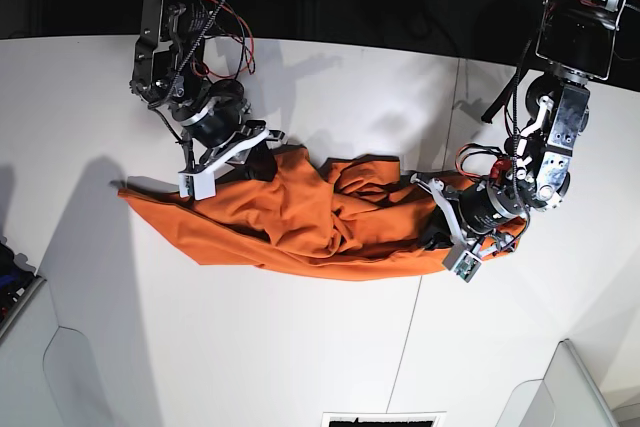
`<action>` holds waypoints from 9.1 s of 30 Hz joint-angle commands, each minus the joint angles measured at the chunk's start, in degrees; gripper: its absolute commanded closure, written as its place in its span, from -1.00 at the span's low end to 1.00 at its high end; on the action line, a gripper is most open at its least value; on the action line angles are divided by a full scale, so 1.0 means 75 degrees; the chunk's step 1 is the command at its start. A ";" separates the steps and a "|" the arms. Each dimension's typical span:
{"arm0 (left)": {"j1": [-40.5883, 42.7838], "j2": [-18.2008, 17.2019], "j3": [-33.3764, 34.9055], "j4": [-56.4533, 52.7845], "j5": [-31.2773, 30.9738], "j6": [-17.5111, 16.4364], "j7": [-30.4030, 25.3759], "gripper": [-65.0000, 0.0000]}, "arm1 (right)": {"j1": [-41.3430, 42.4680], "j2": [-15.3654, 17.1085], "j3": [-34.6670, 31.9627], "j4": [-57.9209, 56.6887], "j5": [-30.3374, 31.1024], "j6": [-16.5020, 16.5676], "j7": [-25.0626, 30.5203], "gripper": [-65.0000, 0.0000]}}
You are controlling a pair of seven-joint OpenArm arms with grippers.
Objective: Layout the t-shirt on the table in an organized manner, then fold the t-shirt properly
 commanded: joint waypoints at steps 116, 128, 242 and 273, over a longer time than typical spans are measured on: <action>-0.1652 -0.0274 -0.0082 -0.1323 -0.1521 -0.0239 0.2259 0.43 | 0.3083 0.3351 0.0839 -0.2090 -0.0784 0.0402 -0.0490 -0.15; -0.0195 -0.0866 -0.0082 0.0385 -0.3171 -0.1189 0.3413 0.43 | 0.2116 0.3348 0.0941 -0.2092 -0.0796 0.0606 -0.0178 -0.15; 0.0874 -0.0274 -0.1708 0.1320 -0.3824 -0.2115 0.3209 0.48 | -0.1632 0.2343 0.3404 0.3637 0.0807 0.0221 -0.1469 -0.07; 0.1862 0.0915 -0.0003 0.1128 -0.2311 -0.2115 0.2774 0.48 | 0.0592 0.4255 0.1740 0.0003 -0.1003 0.0189 -0.0291 1.00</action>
